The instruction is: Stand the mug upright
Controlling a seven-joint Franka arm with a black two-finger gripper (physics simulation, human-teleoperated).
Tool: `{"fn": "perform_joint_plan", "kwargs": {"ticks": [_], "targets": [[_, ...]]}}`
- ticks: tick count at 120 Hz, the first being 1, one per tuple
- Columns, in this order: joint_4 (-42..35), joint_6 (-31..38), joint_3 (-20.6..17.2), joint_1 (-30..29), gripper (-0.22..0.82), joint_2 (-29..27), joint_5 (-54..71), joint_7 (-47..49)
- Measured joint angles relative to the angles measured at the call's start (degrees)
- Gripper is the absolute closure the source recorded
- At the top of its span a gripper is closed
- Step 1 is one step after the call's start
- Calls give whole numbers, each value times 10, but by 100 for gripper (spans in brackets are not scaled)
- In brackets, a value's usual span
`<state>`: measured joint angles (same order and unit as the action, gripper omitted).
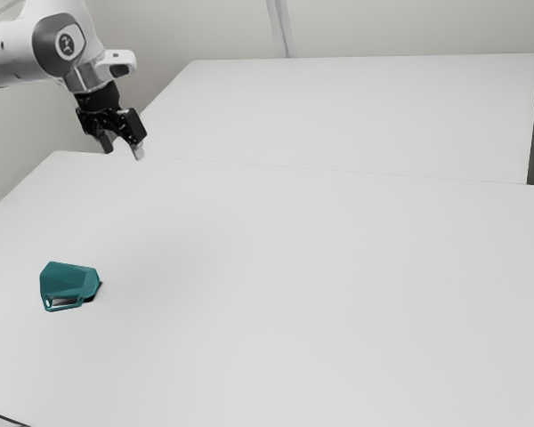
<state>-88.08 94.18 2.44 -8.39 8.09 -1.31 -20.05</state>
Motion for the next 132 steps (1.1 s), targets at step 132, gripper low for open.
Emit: {"fn": "perform_joint_plan", "kwargs": {"ticks": [132], "targets": [[-240, 302, -73, -398, 0, 76, -376, -488]]}}
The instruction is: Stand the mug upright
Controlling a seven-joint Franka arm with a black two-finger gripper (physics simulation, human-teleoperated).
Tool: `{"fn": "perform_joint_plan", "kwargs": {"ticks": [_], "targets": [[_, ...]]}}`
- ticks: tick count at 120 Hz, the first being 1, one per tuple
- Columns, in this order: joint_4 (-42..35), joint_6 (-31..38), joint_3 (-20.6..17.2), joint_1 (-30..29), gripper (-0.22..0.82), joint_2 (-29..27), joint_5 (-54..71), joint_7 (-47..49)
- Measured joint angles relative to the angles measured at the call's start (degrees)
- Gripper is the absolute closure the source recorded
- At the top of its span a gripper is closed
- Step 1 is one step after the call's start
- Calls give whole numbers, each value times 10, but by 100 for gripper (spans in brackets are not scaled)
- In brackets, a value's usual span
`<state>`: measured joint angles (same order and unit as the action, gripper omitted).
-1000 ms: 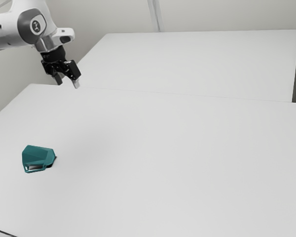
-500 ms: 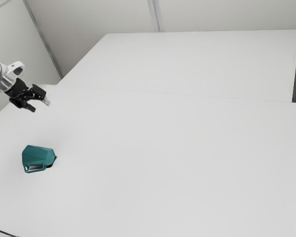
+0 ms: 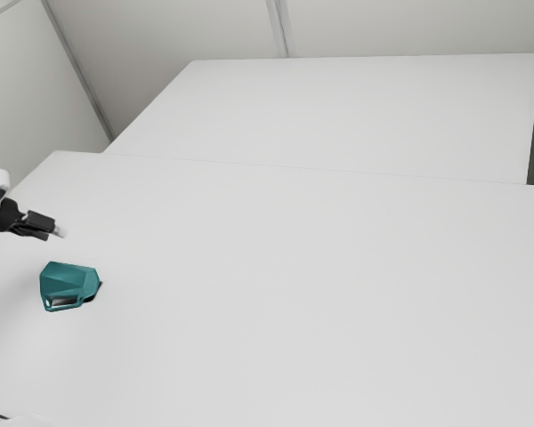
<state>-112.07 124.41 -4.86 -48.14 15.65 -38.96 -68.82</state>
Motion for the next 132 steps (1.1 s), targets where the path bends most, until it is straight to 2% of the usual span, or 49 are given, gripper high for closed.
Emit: {"fn": "perform_joint_plan", "kwargs": {"ticks": [8, 27, 42, 59, 96, 104, 121, 132], "targets": [[-31, 8, -6, 0, 0, -22, -14, -35], [-158, 32, -12, 2, 0, -124, -63, -103], [-221, 48, -9, 4, 0, -183, -83, -146], [-233, 64, -1, -14, 1, -179, -92, -184], [-225, 90, 14, -106, 1, -134, -96, -244], [-225, 93, 14, -98, 1, -125, -96, -253], [-220, 99, 9, -43, 1, -114, -97, -270], [-220, 101, 5, -35, 1, -119, -101, -279]]}}
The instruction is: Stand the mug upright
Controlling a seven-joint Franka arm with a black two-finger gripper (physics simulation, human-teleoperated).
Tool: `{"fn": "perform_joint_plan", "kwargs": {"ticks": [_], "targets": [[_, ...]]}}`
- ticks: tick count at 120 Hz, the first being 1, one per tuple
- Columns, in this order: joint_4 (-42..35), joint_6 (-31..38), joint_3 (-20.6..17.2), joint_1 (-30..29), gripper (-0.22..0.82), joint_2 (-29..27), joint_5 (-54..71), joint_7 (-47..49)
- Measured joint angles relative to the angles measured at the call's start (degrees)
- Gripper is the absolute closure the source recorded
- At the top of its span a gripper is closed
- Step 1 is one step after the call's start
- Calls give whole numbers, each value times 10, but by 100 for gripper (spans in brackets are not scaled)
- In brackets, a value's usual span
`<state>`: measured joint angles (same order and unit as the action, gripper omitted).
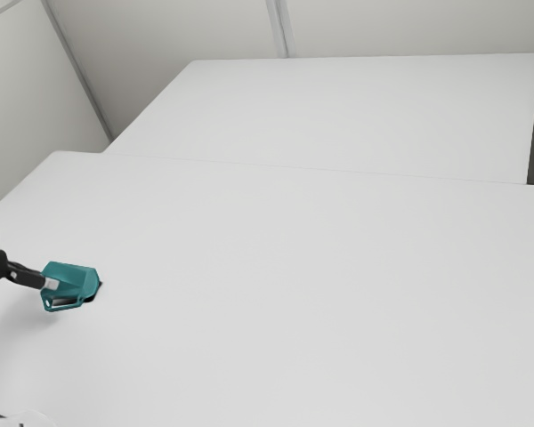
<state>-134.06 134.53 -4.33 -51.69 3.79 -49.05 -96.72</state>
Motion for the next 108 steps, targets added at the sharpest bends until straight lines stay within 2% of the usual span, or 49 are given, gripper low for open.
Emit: {"fn": "perform_joint_plan", "kwargs": {"ticks": [26, 82, 93, 108], "targets": [[-13, 5, -2, -6, 2, 4, -16, -16], [-11, 13, -4, 22, 8, 12, -36, -36], [-11, 14, -7, 24, 13, 11, -38, -38], [-9, 18, -12, 26, 26, 9, -40, -40]]}}
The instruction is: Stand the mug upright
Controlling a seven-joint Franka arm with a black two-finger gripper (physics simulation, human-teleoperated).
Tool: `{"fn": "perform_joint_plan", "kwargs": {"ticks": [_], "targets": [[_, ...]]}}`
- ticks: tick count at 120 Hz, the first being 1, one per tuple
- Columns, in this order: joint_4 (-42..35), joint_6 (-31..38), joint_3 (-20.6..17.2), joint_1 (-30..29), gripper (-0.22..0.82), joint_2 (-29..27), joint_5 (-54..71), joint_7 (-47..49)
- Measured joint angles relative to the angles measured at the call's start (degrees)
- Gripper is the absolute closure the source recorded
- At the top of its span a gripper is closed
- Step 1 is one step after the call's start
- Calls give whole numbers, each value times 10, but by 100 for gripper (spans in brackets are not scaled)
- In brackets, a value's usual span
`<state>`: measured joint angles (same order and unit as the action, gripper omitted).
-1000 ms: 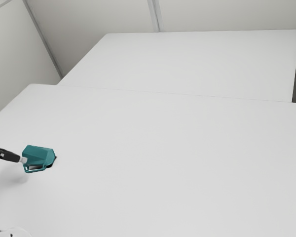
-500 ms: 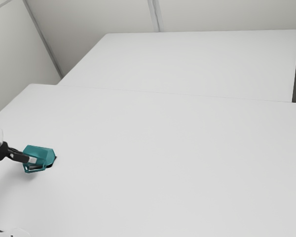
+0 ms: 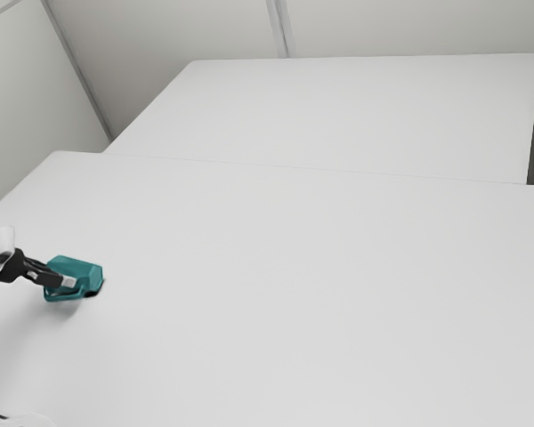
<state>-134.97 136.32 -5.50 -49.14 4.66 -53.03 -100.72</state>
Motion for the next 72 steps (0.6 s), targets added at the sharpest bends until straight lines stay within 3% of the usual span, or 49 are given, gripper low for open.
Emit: {"fn": "perform_joint_plan", "kwargs": {"ticks": [41, 72], "targets": [[12, 10, -14, 0, 65, -6, 2, -4], [18, 16, -23, 2, 76, -14, 5, -3]]}}
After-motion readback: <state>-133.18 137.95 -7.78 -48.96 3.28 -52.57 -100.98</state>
